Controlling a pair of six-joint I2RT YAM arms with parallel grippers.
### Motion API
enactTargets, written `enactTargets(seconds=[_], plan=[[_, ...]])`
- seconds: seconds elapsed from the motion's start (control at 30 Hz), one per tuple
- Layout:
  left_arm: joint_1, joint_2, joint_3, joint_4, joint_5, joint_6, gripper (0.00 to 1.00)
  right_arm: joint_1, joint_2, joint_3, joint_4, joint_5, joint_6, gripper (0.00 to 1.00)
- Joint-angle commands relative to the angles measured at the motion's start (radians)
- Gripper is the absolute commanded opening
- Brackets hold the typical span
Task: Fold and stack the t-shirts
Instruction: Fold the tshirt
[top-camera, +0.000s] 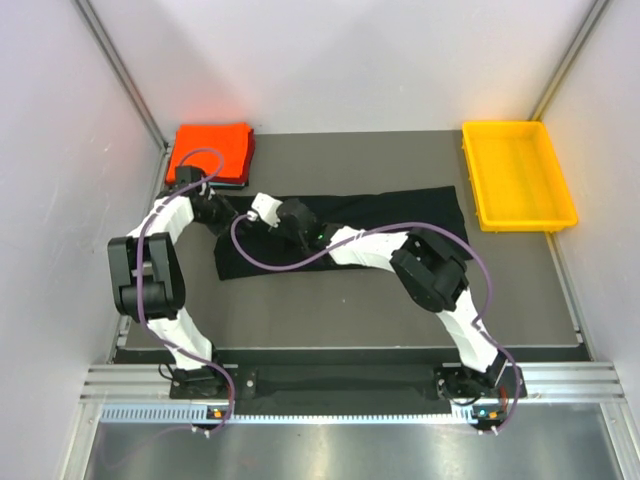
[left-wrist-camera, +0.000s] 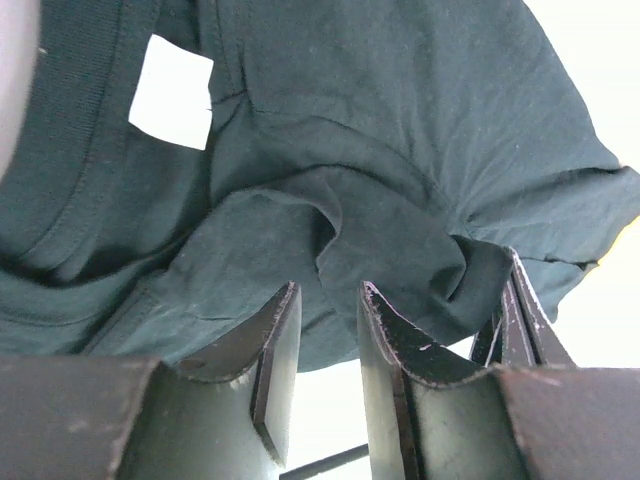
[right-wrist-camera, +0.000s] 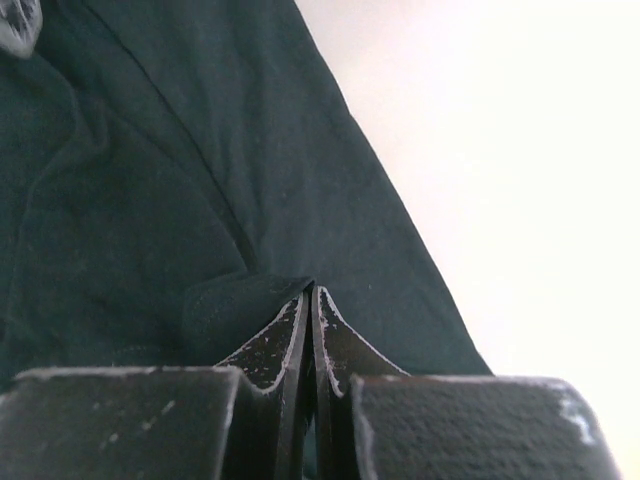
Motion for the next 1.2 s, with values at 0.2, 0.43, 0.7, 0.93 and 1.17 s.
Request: enactTargets(seconds=[0.2,0.43,0.7,0.93,1.17], plan=[[-0.015,-0.005,0.006,0.036,0.044,-0.001,0.34,-0.054,0.032,0.146,-0.058,-0.101,0.053,0.07],[-0.103,-0.035,-0.077,0.121,0.059,-0.024,0.35,-0.097,0.032,0.16,-0.115,-0.204,0.147,0.15],[-0.237,-0.001,-0.057,0.141,-0.004,-0.029,0.37,-0.143,0.032,0.155,-0.164,-0.294,0.267,0.04],[-0.372,0.016,0.028,0.143,-0.2,0.071,0.37,-0.27,-0.034,0.132,-0.211,-0.475,0.622,0.32],[-0.495,0.04,0.06,0.221,-0.399,0.209,0.38,-0.359,-0.161,-0.029,-0.148,-0.52,0.848,0.41]])
